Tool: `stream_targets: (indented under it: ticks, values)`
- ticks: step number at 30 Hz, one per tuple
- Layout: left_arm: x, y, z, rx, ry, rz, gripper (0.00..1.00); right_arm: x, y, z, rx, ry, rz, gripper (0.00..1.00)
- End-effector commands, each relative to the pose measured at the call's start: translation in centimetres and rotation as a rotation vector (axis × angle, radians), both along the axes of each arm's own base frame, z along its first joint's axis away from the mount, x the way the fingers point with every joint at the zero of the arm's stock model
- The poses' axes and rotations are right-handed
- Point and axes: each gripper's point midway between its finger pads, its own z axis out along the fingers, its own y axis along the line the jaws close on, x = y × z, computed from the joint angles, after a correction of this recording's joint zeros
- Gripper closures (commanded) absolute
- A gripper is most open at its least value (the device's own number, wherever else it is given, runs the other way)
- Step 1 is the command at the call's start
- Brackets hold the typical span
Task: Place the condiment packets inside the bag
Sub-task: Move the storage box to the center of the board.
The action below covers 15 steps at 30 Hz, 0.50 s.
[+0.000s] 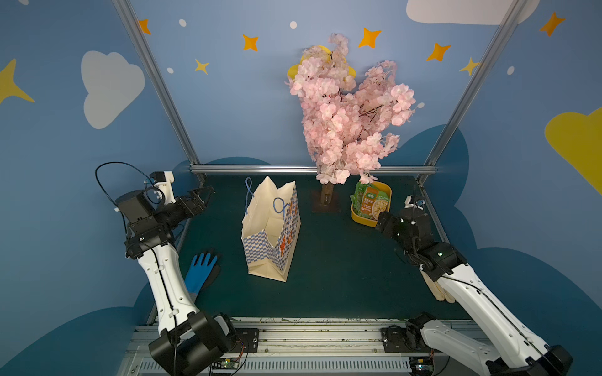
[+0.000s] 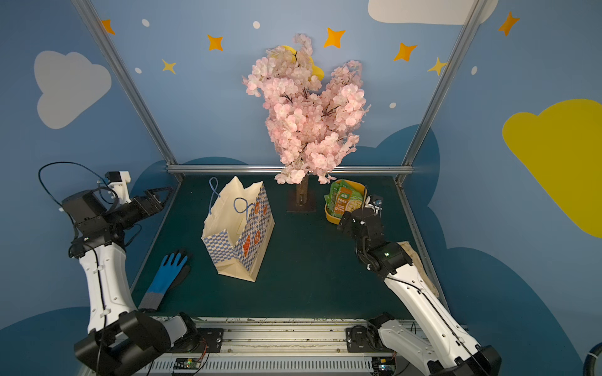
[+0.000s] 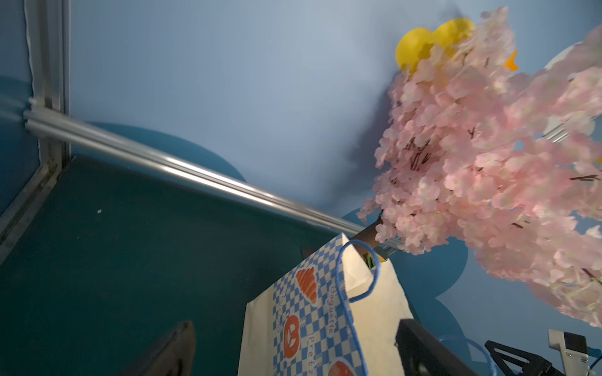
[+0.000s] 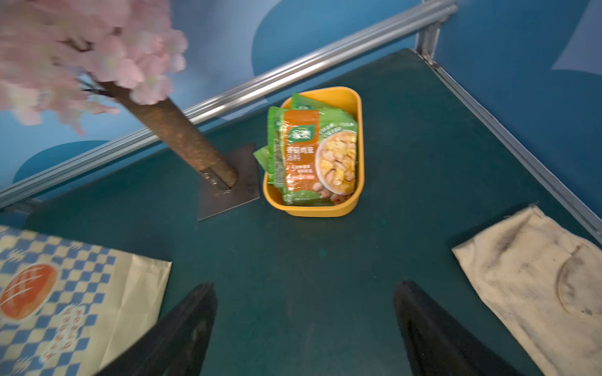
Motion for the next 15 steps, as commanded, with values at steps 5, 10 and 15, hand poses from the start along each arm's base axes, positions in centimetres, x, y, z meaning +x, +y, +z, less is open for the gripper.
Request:
stream_targets:
  ticks: [5,10,15]
  values:
    - [1.5,0.8,-9.9,-0.051,0.193,-0.022,0.00,5.6,-1.8,-3.2,0.158,0.046,-0.023,0.11]
    - [1.8,-1.8,-13.7,-0.014,0.244,-0.113,0.00,9.4,-1.4,-5.8,0.176,0.174,-0.002,0.11]
    - [1.8,-3.5,-16.3,-0.021,0.240,-0.175,0.00,13.5,0.3,-9.3,0.150,0.268,0.010,0.19]
